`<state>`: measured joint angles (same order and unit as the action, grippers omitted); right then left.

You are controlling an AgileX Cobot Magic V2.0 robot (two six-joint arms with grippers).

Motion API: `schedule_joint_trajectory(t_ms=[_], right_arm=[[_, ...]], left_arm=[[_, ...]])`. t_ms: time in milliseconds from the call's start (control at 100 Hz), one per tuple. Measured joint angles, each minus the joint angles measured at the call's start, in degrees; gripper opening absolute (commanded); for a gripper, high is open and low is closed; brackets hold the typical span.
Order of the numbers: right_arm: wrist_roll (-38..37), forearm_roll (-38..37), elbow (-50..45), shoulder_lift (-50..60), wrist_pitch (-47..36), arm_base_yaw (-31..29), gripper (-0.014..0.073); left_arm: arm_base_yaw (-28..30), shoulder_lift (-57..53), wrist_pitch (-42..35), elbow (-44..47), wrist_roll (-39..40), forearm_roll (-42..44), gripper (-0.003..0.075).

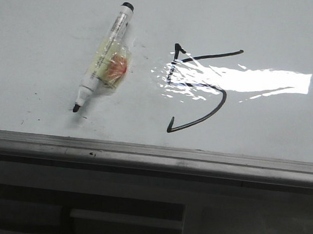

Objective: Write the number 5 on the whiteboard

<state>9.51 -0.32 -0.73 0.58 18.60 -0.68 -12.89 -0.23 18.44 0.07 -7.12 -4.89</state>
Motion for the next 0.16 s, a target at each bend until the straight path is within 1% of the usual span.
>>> schedule_joint_trajectory(t_ms=[160], right_arm=[[0.00, -0.10, 0.00, 0.00, 0.00, 0.00, -0.0064]], left_arm=[[0.00, 0.00, 0.00, 0.00, 0.00, 0.00, -0.0020]])
